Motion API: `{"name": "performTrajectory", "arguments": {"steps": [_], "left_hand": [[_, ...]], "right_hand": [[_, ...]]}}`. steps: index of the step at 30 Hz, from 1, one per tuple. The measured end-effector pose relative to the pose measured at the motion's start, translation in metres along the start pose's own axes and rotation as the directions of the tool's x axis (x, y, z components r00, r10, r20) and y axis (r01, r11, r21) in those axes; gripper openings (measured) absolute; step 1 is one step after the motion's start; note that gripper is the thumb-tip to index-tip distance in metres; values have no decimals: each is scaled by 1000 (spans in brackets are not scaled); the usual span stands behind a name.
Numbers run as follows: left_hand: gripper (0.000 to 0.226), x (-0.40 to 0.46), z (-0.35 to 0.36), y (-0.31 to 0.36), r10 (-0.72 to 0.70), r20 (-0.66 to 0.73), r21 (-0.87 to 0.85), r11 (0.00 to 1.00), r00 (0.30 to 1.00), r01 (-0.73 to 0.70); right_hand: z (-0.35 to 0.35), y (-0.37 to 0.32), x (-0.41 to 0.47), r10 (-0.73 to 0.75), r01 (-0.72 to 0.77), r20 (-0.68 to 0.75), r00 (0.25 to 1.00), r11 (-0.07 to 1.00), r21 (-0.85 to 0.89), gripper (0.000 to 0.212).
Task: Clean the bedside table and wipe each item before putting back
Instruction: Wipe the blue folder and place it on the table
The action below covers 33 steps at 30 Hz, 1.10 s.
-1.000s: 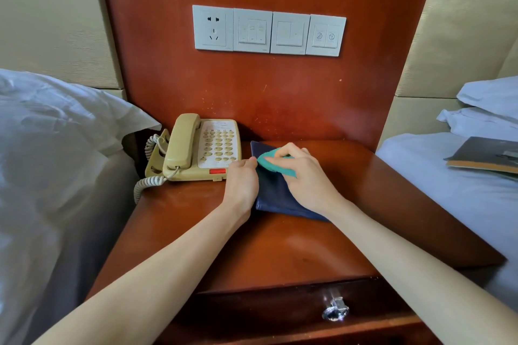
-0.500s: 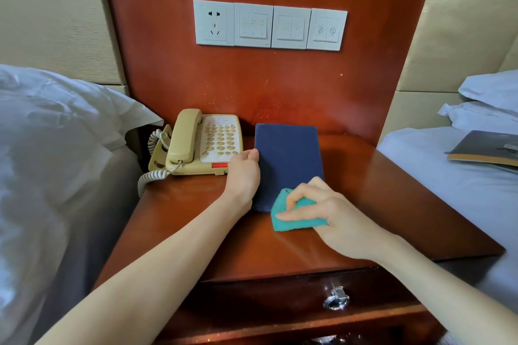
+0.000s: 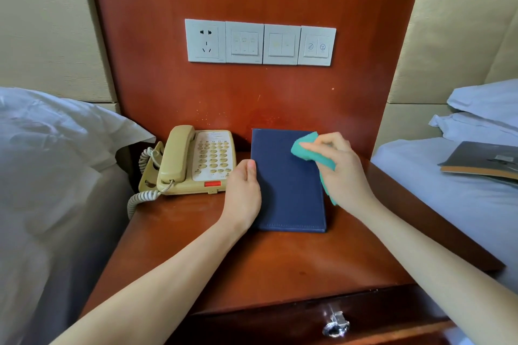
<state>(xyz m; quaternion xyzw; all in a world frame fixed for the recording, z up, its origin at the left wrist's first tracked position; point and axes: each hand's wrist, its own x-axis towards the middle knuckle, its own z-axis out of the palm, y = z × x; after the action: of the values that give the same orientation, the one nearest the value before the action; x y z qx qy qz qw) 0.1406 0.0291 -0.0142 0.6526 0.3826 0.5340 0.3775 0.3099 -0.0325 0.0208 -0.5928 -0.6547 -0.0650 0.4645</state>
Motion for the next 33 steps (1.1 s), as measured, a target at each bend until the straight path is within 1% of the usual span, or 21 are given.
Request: {"name": "performTrajectory", "arguments": {"steps": [2, 4, 6, 9, 11, 14, 18, 22, 24, 26, 28, 30, 33], "left_hand": [[38, -1, 0, 0, 29, -4, 18, 999, 1000, -29], [37, -2, -1, -1, 56, -20, 43, 998, 998, -55], [37, -1, -3, -1, 65, -54, 66, 996, 996, -61], [32, 1, -4, -2, 56, -82, 78, 996, 995, -50], [32, 1, -3, -1, 57, -79, 69, 996, 995, -51], [32, 1, -4, -2, 21, -98, 45, 999, 995, -17], [34, 6, -5, -5, -47, -158, 11, 999, 986, 50], [35, 5, -4, -4, -69, -165, -3, 998, 984, 69], [36, 6, -5, -4, -81, -193, -6, 997, 978, 81], [36, 7, -5, -3, -87, -219, -1, 996, 972, 89], [37, 6, -5, -2, -79, -202, -3, 997, 976, 80], [38, 3, -4, 0, -32, -143, -5, 1000, 989, 31], [36, -3, -2, 3, 93, -38, 27, 995, 995, -92]], "right_hand": [[8, -4, 23, 57, -51, -104, 993, 997, 60, 35], [15, -8, 40, 104, -84, -158, 982, 988, 131, 32], [21, -11, 44, 116, -88, -150, 982, 980, 180, 33], [24, -9, 30, 80, -59, -121, 989, 983, 173, 41], [19, -6, 18, 89, -70, -107, 990, 983, 170, 45], [14, -8, -8, 122, -114, -33, 992, 979, 166, 50], [12, -16, -45, 112, -129, 139, 984, 985, 115, 54], [-4, -17, -64, 146, -176, 270, 952, 980, 90, 54], [-11, -16, -70, 159, -199, 297, 942, 974, 110, 51], [-15, -18, -73, 153, -197, 279, 948, 970, 139, 47], [-14, -20, -72, 128, -163, 209, 969, 974, 159, 40], [-11, -21, -65, 114, -132, 110, 987, 977, 168, 31], [-8, -19, -41, 161, -153, -36, 986, 974, 167, 25]]}}
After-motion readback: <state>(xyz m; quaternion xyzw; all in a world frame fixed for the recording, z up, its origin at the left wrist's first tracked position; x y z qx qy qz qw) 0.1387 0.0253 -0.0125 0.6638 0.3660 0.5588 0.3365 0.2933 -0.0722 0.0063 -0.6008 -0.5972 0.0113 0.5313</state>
